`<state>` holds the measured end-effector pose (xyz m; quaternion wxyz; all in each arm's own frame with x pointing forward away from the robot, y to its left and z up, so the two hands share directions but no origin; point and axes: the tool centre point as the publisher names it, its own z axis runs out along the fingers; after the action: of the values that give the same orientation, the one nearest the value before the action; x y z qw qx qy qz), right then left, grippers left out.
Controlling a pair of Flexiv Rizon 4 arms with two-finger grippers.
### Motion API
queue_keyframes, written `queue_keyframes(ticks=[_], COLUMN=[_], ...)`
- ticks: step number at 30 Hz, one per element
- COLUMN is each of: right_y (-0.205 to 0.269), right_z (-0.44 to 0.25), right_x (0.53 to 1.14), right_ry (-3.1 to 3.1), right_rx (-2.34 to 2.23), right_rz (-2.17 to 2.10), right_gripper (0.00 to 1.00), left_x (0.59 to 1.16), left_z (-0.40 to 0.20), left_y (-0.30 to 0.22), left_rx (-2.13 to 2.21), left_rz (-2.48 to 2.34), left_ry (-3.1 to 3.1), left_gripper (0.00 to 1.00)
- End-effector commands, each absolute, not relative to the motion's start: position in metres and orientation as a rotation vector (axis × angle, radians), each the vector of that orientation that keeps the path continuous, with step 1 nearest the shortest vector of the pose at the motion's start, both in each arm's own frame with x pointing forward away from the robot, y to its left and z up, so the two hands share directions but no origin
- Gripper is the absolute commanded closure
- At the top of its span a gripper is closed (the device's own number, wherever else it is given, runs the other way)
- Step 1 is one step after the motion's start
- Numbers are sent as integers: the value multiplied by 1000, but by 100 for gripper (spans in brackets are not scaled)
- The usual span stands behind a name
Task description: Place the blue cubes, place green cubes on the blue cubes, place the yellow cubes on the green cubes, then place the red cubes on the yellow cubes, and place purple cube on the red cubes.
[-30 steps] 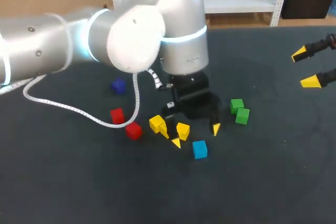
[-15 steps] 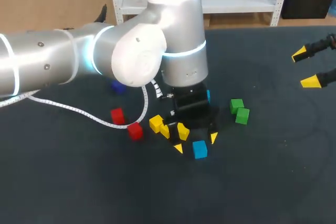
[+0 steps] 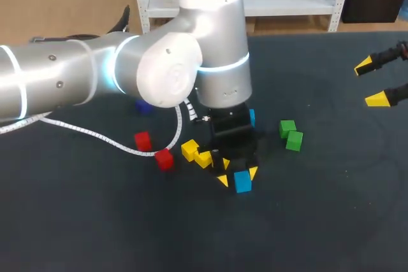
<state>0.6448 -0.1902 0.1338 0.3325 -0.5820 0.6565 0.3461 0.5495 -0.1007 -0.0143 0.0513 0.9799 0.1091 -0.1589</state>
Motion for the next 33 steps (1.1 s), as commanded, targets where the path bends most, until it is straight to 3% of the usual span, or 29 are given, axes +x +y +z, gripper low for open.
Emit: queue_keyframes(ticks=[1,10,13,15,21,33], right_y=[-190,-190,-190,-190,-190,-190], right_z=[133,133,133,133,133,133], right_x=[645,645,645,645,645,645], right_ry=[1713,1713,1713,1713,1713,1713], right_rx=[-1520,-1520,-1520,-1520,-1520,-1520], right_rz=[905,905,905,905,905,905], right_gripper=[0,0,0,0,0,0], left_x=[547,543,542,542,547,600], left_z=[-12,-9,-9,-9,-4,42], left_y=[-103,-106,-106,-106,-104,-97], left_rx=[2984,2971,2968,2966,2925,2518], left_rz=[-485,-495,-501,-503,-530,-551], left_ry=[312,307,308,308,422,1262], left_gripper=[52,55,72,100,100,100])
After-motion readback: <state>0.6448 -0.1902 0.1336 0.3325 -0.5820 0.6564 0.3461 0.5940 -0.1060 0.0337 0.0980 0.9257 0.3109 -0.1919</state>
